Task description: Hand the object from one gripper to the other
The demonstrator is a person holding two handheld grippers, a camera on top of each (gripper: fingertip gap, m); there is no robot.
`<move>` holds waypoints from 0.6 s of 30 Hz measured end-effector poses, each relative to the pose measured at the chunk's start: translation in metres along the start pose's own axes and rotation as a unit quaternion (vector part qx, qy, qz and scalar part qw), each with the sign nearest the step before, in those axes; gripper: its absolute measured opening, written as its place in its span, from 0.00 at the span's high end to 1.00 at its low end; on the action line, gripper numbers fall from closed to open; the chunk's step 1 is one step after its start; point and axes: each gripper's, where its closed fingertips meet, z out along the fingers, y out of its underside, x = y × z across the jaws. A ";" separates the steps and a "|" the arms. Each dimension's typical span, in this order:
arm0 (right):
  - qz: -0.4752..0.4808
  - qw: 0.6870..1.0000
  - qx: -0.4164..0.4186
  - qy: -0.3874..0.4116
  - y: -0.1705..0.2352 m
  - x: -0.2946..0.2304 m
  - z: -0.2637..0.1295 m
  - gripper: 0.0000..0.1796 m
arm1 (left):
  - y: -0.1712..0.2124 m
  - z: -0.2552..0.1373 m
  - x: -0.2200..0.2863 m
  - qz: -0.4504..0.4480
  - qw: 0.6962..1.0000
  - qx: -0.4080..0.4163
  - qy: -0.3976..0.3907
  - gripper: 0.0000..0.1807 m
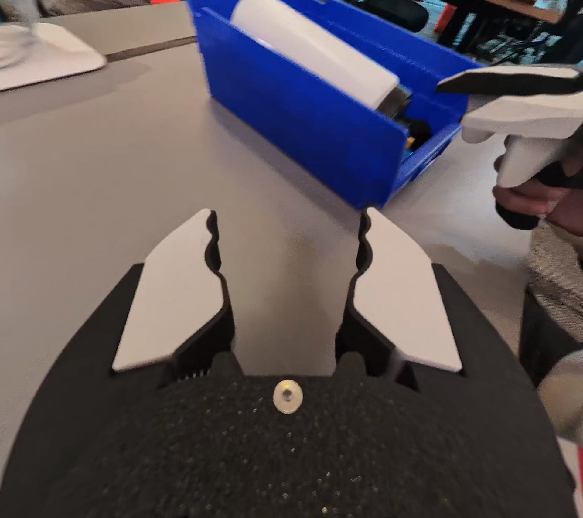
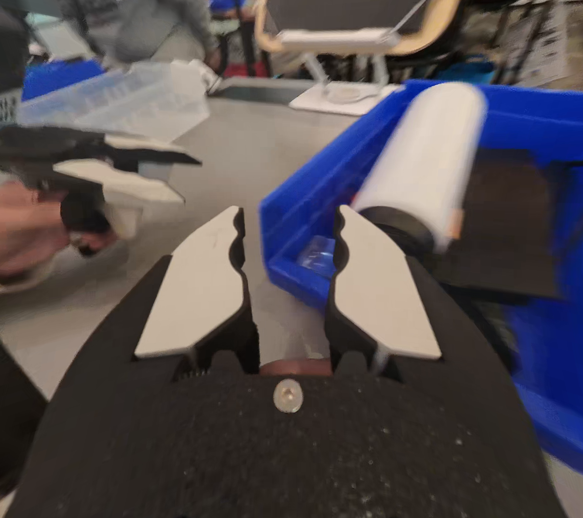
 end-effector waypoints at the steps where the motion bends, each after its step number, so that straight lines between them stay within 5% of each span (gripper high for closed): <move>1: 0.013 0.999 0.025 0.042 -0.007 0.018 -0.015 0.69 | -0.004 0.013 0.013 -0.006 1.000 0.004 0.015 0.53; 4: 0.029 0.972 0.073 0.222 -0.012 0.093 -0.070 0.70 | -0.017 0.051 0.050 -0.025 0.998 0.010 0.054 0.51; 7: 0.006 0.948 0.014 0.319 0.013 0.133 -0.097 0.65 | -0.015 0.083 0.060 -0.009 0.999 -0.015 0.031 0.51; 10: 0.022 0.947 -0.041 0.319 0.038 0.136 -0.078 0.67 | -0.015 0.104 0.057 -0.011 1.000 -0.025 0.010 0.54; 13: 0.028 0.926 -0.084 0.367 0.051 0.153 -0.064 0.77 | -0.016 0.111 0.063 -0.024 0.999 -0.033 0.024 0.67; 16: 0.064 0.924 -0.068 0.370 0.046 0.159 -0.063 0.96 | -0.015 0.108 0.048 0.026 0.996 -0.064 -0.055 0.81; 18: 0.067 0.931 -0.063 0.352 0.041 0.147 -0.056 0.99 | -0.015 0.100 0.034 0.028 0.992 -0.069 -0.098 0.88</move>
